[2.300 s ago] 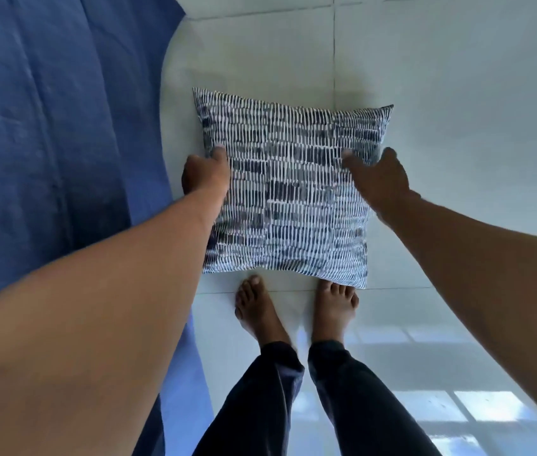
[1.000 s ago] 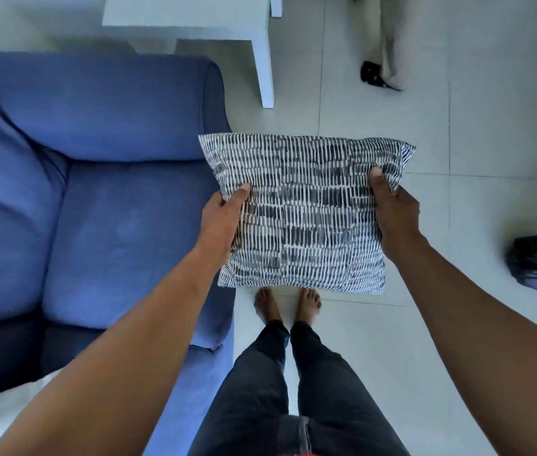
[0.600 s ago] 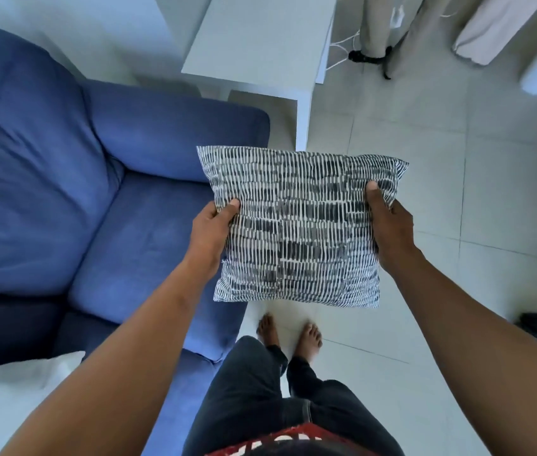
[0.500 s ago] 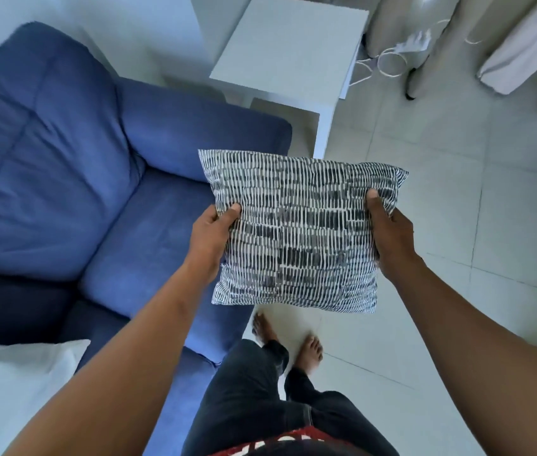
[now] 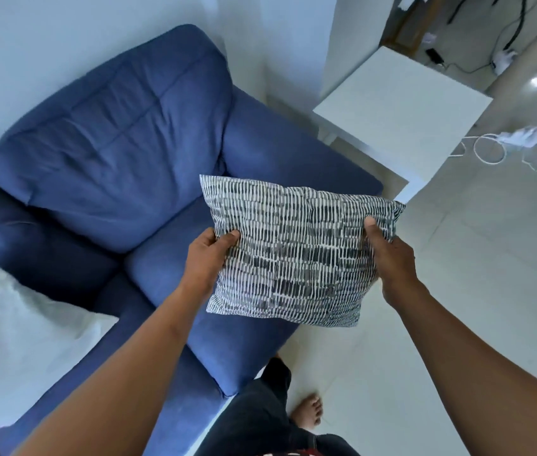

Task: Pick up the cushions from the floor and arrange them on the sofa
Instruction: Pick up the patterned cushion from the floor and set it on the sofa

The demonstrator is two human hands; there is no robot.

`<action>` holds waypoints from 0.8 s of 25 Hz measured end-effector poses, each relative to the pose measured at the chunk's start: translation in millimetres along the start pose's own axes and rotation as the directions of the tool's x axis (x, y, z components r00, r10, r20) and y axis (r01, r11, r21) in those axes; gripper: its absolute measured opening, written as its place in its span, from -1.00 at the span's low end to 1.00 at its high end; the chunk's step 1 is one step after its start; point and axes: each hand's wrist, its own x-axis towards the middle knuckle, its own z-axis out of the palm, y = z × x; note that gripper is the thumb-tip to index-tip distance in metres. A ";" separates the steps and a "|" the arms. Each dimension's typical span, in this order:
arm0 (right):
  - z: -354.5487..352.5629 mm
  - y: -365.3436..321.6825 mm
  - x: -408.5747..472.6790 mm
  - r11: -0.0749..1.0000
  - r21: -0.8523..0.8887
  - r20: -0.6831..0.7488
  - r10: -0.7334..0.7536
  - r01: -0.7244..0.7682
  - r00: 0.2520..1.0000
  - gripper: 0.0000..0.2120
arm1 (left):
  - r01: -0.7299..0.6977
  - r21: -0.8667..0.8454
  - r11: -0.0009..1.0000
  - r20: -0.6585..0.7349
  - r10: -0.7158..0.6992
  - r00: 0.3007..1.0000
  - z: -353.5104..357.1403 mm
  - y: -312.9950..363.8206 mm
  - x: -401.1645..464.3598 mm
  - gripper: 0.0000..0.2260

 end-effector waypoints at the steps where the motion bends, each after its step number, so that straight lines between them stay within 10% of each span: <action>1: 15.2 -8.9 8.6 1.000 -0.017 0.024 -0.005 0.005 1.000 -0.73 | 0.007 -0.001 1.000 -0.025 -0.007 1.000 -9.7 2.6 8.4 -0.84; 20: 282.7 -113.3 97.1 0.974 -0.190 0.447 -0.026 0.123 0.894 -0.87 | -0.022 -0.198 0.980 -0.411 -0.063 0.909 -165.6 35.5 78.0 -0.73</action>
